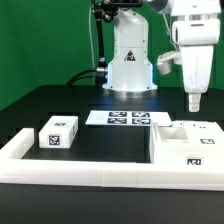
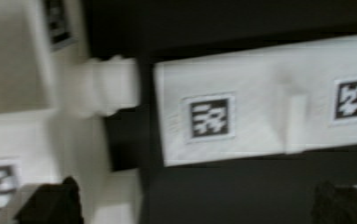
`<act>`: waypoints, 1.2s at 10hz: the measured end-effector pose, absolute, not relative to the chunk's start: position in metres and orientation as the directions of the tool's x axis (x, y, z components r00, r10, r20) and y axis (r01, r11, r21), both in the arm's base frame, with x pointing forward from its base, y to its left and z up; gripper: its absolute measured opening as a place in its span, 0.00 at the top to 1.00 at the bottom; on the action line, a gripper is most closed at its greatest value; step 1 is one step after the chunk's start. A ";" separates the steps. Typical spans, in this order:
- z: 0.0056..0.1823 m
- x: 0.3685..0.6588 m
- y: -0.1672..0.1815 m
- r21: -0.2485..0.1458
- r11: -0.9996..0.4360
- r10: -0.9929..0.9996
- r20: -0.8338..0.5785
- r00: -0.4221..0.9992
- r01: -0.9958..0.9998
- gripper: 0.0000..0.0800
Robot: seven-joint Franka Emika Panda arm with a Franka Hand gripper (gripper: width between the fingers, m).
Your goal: Assemble cabinet
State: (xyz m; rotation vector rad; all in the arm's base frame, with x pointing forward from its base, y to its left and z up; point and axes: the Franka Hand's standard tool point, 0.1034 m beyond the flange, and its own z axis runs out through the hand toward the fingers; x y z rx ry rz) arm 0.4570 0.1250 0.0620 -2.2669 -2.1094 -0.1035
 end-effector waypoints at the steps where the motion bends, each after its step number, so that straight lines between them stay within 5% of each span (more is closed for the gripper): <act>1: 0.058 0.450 0.124 0.008 -0.063 0.995 0.080 0.062 0.998 0.19; 5: 0.057 0.449 0.125 0.004 -0.070 0.995 0.078 0.069 0.998 0.19; 12: 0.020 0.424 0.131 -0.046 -0.096 0.989 0.109 0.100 0.994 0.19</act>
Offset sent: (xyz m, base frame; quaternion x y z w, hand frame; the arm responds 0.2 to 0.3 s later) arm 0.0000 0.0000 0.0000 0.0000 0.0000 0.0000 1.0000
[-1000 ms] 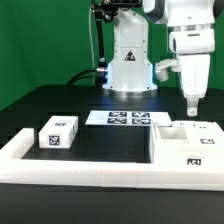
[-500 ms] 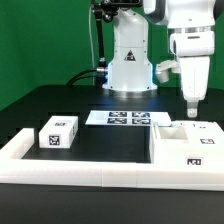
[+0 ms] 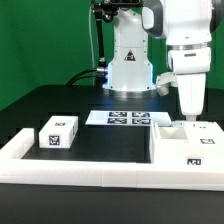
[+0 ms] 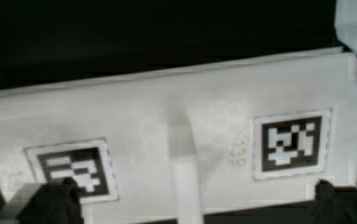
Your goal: Assemble cabinet
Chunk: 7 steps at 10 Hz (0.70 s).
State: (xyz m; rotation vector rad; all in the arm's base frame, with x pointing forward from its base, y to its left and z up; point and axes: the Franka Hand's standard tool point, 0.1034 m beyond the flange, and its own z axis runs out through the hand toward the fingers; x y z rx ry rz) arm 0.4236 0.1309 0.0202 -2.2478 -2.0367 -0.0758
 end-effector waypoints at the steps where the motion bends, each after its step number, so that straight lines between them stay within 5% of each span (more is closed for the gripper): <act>1: 0.016 0.422 0.130 -0.054 -0.098 0.988 0.110 0.104 0.994 0.19; 5: 0.011 0.420 0.131 -0.056 -0.105 0.987 0.119 0.111 0.993 0.19; 7: 0.011 0.420 0.131 -0.056 -0.105 0.987 0.119 0.111 0.993 0.58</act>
Offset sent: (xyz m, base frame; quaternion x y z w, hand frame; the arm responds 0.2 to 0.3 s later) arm 0.0011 0.0021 -0.0053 -0.0148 0.0169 0.0203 0.9995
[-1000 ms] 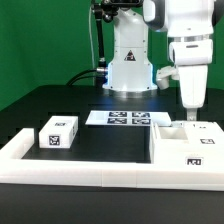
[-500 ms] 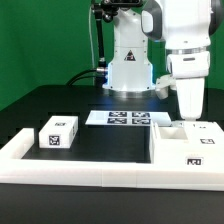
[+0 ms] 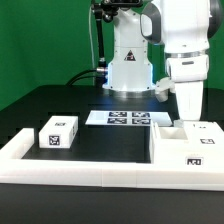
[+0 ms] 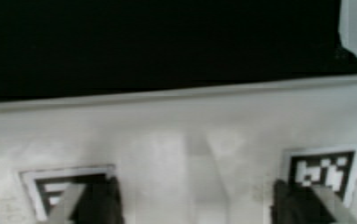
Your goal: Assemble cabinet
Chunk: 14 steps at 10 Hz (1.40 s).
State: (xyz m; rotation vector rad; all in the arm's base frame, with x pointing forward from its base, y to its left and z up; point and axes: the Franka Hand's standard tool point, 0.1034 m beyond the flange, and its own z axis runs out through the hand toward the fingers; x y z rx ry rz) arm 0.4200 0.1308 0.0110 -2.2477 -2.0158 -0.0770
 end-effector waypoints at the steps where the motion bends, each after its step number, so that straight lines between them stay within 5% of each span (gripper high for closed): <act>1: 0.011 0.420 0.131 -0.056 -0.105 0.987 0.119 0.111 0.993 0.58; 2: 0.011 0.420 0.131 -0.056 -0.105 0.987 0.119 0.111 0.993 0.83; 4: 0.011 0.421 0.131 -0.054 -0.105 0.987 0.119 0.111 0.993 0.92; 10: 0.012 0.421 0.131 -0.054 -0.105 0.987 0.119 0.111 0.993 0.92; 14: 0.045 0.416 0.092 -0.063 0.011 0.998 0.057 -0.007 0.998 0.92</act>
Offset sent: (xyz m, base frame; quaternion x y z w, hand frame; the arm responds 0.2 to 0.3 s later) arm 0.0000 0.0000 0.0000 0.0000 0.0000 0.0000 1.0000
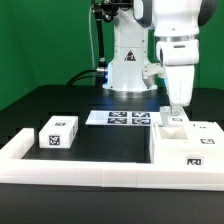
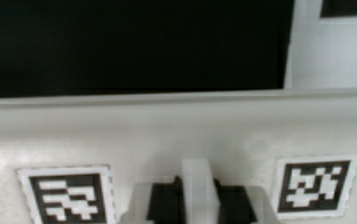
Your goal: Assemble cabinet
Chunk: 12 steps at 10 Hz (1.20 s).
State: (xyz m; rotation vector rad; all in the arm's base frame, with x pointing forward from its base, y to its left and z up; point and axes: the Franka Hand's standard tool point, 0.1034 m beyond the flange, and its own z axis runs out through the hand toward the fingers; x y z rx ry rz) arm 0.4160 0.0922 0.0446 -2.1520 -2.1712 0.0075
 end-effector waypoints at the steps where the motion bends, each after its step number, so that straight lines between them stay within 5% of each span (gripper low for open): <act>1: 0.051 0.415 0.079 -0.084 0.041 0.998 0.041 -0.037 0.996 0.92; 7: 0.059 0.418 0.071 -0.090 0.006 1.000 0.028 -0.004 0.996 0.92; 11: 0.067 0.420 0.081 -0.230 0.014 1.000 0.012 -0.011 0.973 0.92; 12: 0.066 0.419 0.083 -0.239 0.017 1.000 0.015 -0.014 0.971 0.92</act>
Offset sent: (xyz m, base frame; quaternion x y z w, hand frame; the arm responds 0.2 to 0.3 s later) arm 0.0016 0.0015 0.0038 -0.0738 0.0043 0.0603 0.9954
